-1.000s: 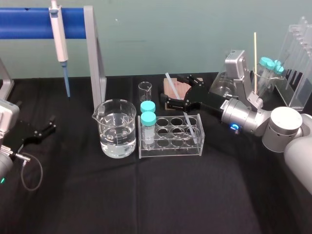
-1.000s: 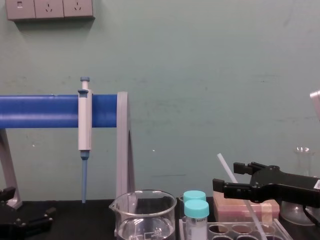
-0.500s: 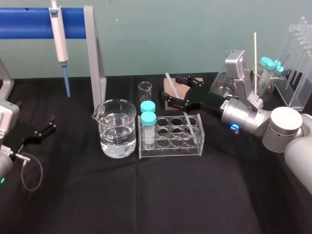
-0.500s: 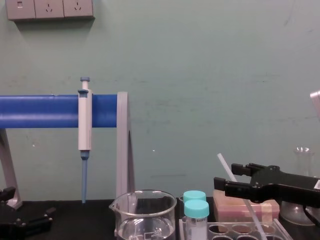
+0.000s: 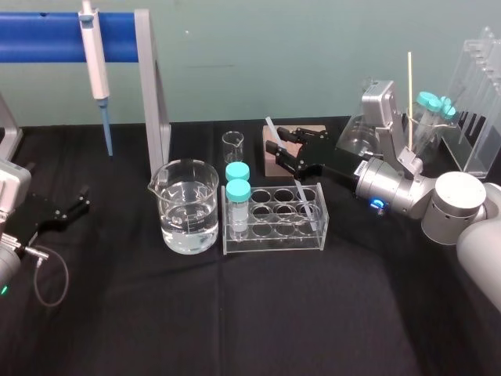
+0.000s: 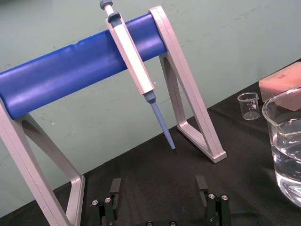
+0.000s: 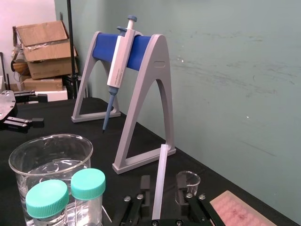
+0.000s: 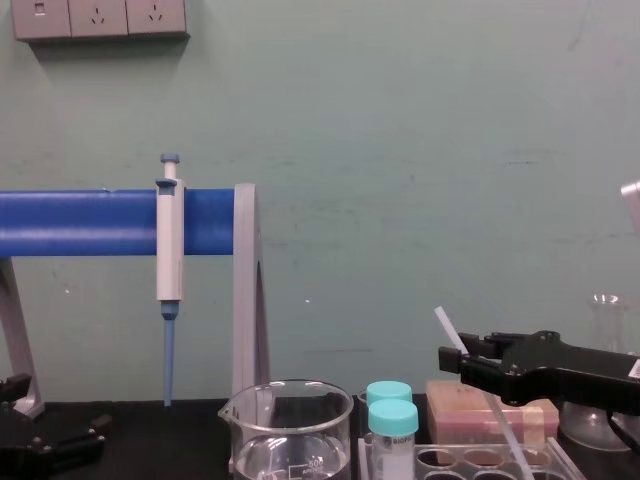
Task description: Pick up the stirring rod with one hand, then place it down.
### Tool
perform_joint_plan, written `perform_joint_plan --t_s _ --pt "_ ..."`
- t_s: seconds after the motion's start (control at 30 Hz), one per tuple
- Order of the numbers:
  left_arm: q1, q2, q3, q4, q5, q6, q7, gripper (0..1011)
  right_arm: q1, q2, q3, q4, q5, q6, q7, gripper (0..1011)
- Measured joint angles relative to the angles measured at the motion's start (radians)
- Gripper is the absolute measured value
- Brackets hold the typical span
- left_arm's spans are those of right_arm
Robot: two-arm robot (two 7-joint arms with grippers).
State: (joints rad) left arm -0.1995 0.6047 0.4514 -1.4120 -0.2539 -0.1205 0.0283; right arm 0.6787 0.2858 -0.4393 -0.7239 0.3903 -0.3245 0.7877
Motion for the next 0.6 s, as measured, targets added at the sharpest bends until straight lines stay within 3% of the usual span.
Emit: perform_joint_plan --t_s 0.37,0.6 --pt "0.000 0.000 0.000 0.000 0.000 0.000 0.000 1000 0.000 0.000 0.000 0.000 0.000 0.000 0.000 67" --pt "0.000 0.000 0.000 0.000 0.000 0.000 0.000 1000 0.000 0.000 0.000 0.000 0.000 0.000 0.000 67"
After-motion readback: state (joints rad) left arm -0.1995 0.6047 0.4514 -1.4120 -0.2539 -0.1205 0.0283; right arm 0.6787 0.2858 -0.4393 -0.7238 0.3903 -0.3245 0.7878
